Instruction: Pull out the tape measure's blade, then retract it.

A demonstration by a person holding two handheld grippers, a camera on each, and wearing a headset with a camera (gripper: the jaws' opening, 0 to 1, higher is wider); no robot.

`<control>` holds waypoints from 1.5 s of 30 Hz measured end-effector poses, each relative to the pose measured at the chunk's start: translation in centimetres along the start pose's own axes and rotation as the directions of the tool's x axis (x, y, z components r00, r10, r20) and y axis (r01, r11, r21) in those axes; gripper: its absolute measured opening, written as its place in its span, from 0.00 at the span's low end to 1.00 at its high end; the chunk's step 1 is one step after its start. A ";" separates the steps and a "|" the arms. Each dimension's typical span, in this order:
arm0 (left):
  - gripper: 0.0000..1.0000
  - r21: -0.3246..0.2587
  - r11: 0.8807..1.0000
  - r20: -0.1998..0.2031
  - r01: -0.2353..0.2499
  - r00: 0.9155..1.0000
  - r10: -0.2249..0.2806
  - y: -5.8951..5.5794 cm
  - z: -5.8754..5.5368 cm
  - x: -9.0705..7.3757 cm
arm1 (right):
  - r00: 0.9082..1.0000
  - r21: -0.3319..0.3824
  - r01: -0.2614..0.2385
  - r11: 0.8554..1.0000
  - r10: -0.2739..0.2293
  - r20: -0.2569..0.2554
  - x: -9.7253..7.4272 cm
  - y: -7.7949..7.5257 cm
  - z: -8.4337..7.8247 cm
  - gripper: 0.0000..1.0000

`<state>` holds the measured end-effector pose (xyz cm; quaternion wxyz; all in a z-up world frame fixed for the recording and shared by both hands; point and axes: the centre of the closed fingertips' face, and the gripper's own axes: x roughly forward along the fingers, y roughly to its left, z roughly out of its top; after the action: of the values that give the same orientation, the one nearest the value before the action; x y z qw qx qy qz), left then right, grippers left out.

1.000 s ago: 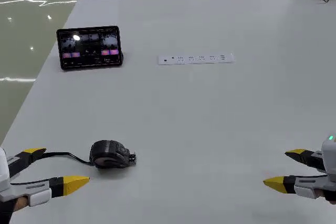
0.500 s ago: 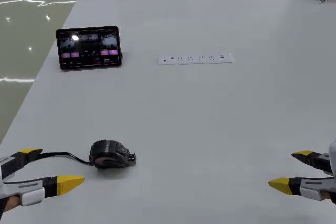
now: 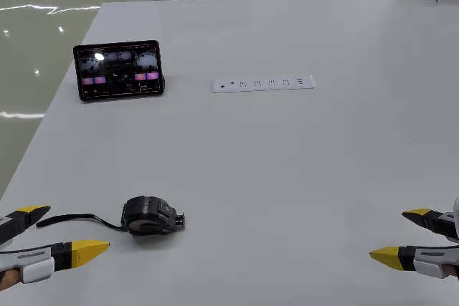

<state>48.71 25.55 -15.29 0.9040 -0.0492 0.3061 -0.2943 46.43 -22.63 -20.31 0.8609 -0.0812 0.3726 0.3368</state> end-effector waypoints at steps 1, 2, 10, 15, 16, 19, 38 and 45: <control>0.99 -0.003 1.000 0.002 0.006 1.000 -0.006 -0.1 0.1 0.0 | 1.000 0.002 0.002 1.000 -0.002 0.001 0.0 -0.1 0.0 0.67; 0.99 -0.002 1.000 0.001 0.003 1.000 -0.003 0.0 0.1 0.0 | 1.000 0.004 0.003 1.000 -0.003 0.001 -0.1 -0.1 0.0 0.67; 0.99 0.000 1.000 0.021 -0.002 1.000 0.002 0.3 0.8 -0.1 | 1.000 0.006 0.007 1.000 -0.007 0.003 -0.2 -0.1 0.0 0.67; 0.99 0.007 1.000 0.022 -0.007 1.000 0.007 0.4 0.9 -0.3 | 1.000 0.006 0.009 1.000 -0.009 0.004 -0.2 -0.1 -0.1 0.67; 0.99 0.005 1.000 0.020 -0.007 1.000 0.007 0.4 0.9 -0.3 | 1.000 0.007 0.009 1.000 -0.009 0.004 -0.2 -0.1 0.0 0.67; 0.99 0.008 1.000 0.018 -0.008 1.000 0.008 0.4 0.8 -0.4 | 1.000 0.006 0.006 1.000 -0.006 0.003 -0.2 0.0 -0.1 0.67; 0.99 0.101 0.993 0.020 -0.063 0.998 0.062 1.3 1.1 -1.2 | 0.999 -0.026 -0.011 1.000 0.012 0.045 0.1 0.8 1.1 0.99; 0.99 0.104 0.988 0.083 -0.115 0.991 0.106 2.3 2.0 -2.2 | 0.999 -0.020 -0.012 1.000 0.013 0.038 0.0 0.8 0.7 0.99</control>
<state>49.60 28.53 -13.12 0.9314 0.0057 0.2568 -0.2578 46.32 -21.80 -19.75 0.8649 -0.0809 0.3531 0.3474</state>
